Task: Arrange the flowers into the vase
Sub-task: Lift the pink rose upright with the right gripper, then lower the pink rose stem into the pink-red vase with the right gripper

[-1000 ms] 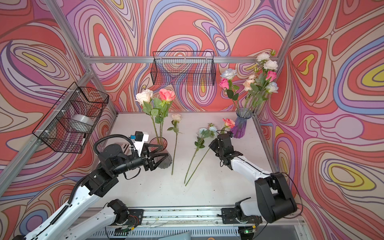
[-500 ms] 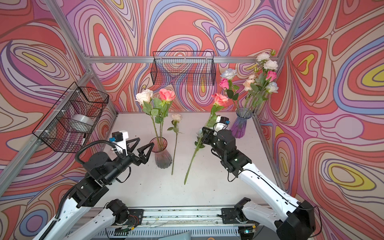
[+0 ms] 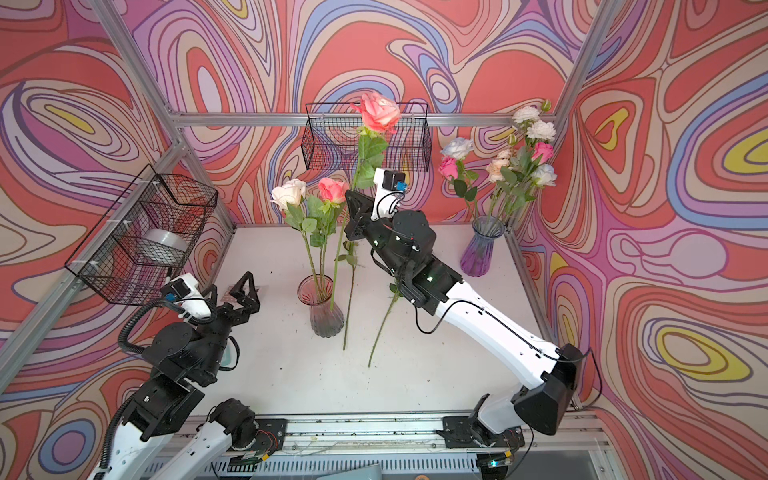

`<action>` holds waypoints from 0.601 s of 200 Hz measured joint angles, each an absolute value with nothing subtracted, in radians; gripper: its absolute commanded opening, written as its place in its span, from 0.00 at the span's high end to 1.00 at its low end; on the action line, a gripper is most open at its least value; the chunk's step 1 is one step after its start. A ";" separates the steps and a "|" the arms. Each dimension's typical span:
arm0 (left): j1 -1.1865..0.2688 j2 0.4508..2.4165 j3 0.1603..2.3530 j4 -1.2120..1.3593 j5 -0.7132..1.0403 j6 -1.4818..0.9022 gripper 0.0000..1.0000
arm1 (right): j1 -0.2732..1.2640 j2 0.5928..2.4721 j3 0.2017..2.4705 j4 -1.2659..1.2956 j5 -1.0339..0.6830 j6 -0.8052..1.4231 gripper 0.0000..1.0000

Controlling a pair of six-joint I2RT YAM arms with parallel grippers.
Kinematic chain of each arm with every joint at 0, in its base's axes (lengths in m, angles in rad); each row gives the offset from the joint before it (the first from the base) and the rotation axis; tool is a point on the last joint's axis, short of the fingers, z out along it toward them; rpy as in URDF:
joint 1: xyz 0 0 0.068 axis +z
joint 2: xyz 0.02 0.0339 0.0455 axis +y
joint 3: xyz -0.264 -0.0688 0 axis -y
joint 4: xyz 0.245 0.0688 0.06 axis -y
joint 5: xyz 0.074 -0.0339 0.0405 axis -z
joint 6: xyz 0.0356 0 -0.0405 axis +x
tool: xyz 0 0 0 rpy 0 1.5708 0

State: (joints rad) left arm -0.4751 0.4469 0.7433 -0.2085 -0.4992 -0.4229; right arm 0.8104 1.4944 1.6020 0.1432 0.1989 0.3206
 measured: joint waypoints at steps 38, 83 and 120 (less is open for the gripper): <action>-0.466 0.466 0.743 -0.209 -0.480 -0.424 0.00 | 0.827 1.599 1.721 0.171 0.220 0.236 1.00; -0.457 0.488 0.744 -0.211 -0.437 -0.431 0.00 | 0.833 1.663 1.728 0.186 0.229 0.186 1.00; -0.449 0.488 0.744 -0.210 -0.415 -0.435 0.00 | 0.863 1.656 1.599 0.245 0.233 0.162 1.00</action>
State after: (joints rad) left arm -0.4492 0.4877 0.7437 -0.2104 -0.4149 -0.4347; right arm 0.8627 1.6558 1.5986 0.2447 0.2333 0.1619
